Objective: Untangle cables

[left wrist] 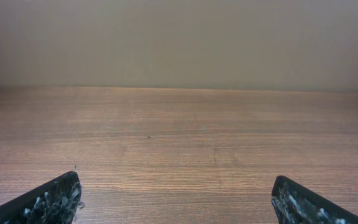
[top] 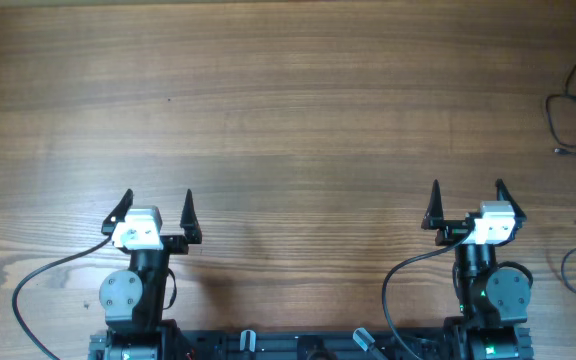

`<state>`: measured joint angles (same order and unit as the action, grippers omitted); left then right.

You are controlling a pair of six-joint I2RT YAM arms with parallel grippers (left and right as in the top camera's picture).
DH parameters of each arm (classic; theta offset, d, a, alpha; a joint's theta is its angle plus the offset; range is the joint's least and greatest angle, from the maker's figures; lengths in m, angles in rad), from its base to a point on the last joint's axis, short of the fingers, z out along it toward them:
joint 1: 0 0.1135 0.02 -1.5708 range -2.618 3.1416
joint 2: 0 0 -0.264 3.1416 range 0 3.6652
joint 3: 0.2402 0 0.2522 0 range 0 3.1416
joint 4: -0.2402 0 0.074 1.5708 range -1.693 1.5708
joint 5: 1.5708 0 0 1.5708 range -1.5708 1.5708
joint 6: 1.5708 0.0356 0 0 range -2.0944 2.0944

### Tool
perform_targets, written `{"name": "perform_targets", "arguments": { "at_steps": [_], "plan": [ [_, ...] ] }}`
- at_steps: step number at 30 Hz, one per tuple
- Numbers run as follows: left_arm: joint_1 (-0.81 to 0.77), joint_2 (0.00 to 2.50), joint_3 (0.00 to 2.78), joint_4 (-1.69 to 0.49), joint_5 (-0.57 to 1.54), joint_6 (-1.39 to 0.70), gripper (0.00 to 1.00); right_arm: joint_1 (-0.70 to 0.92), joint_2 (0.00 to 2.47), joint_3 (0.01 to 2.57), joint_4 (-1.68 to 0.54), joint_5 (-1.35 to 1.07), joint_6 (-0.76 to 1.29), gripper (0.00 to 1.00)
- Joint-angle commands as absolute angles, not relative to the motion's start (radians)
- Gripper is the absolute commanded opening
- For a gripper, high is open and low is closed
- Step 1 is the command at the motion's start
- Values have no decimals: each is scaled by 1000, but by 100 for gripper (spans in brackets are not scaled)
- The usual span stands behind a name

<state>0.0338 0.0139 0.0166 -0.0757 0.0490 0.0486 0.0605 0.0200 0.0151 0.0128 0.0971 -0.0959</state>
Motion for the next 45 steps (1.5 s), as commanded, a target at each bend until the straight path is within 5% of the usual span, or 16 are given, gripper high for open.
{"name": "perform_targets", "arguments": {
  "at_steps": [1, 45],
  "plan": [
    [30, 6, 6, -75, 39, 68, 100, 54, 3, 5, 12, 68, -93, 100],
    [30, 6, 6, -75, 39, 68, 100, 55, 5, 5, 12, 51, -76, 100]
  ]
}}
